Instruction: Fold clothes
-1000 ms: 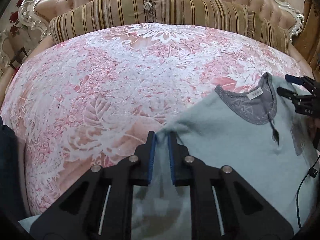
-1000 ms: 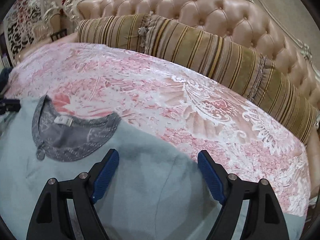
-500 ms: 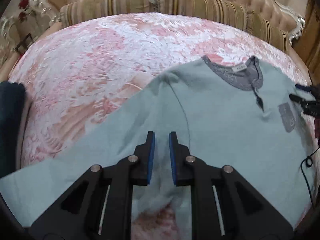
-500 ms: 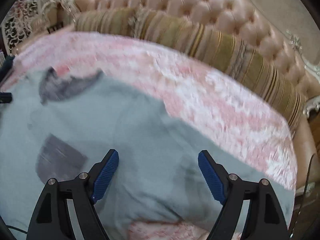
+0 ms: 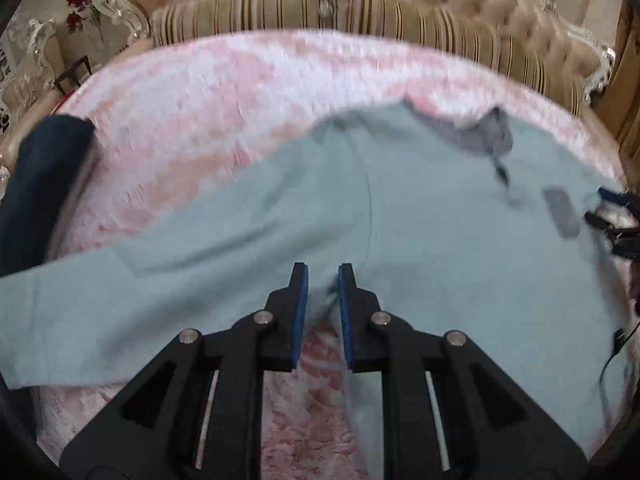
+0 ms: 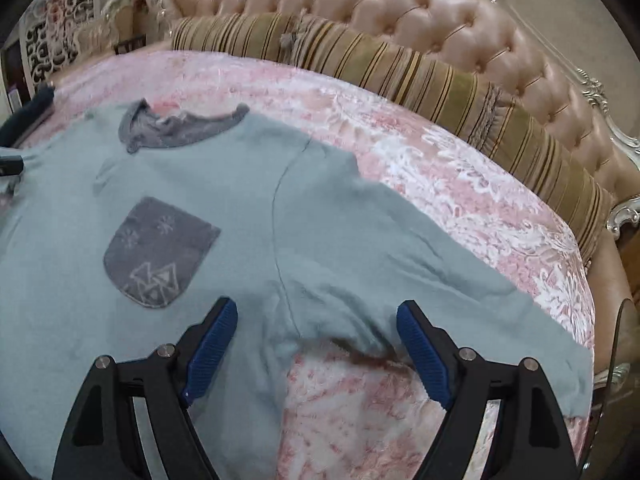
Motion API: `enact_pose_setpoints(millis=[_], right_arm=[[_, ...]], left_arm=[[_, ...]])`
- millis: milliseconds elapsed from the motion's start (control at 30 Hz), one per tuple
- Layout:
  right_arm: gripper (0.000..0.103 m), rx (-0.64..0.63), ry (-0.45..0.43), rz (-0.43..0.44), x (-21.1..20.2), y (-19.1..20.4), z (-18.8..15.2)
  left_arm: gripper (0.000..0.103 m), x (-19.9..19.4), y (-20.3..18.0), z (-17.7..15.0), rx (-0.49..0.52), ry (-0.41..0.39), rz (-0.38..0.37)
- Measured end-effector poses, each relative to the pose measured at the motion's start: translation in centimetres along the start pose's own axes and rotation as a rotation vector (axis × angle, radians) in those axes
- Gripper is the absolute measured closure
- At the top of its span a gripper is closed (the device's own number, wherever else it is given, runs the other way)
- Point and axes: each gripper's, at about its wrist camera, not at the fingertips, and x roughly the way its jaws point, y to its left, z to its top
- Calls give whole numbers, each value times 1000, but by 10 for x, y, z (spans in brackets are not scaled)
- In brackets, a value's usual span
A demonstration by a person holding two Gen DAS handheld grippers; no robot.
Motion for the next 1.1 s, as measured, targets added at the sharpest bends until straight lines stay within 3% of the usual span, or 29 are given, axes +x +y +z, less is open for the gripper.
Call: enact_pose_setpoints(millis=[100, 200, 333, 433, 500, 567, 733, 800, 867, 1000, 1100], right_arm=[[20, 12, -6, -2, -8, -3, -6], [20, 44, -38, 12, -30, -6, -15], [20, 45, -58, 46, -61, 3, -41], [20, 34, -79, 71, -76, 14, -38], [20, 25, -101, 78, -82, 26, -15], [20, -9, -114, 98, -83, 47, 17], [22, -161, -135, 175, -46, 145, 115], [27, -194, -116, 225, -18, 191, 148], [44, -229, -77, 281, 9, 229, 170], [50, -328, -12, 319, 56, 294, 192], [53, -362, -11, 288, 74, 309, 196]], left_arm=[[81, 7, -5, -8, 17, 23, 15], [81, -17, 6, -17, -57, -29, -45], [79, -36, 3, -41, -60, -74, -79], [79, -48, 11, -50, -113, -123, -146], [79, -54, 27, -48, -186, -166, -131], [79, -52, 34, -47, -194, -190, -140], [87, -29, 33, -36, -162, -174, -147], [87, -23, 37, -30, -174, -183, -138], [87, -18, 42, -24, -187, -190, -104], [87, -3, 62, -18, -213, -125, -57], [91, 0, 63, -24, -173, -101, -22]])
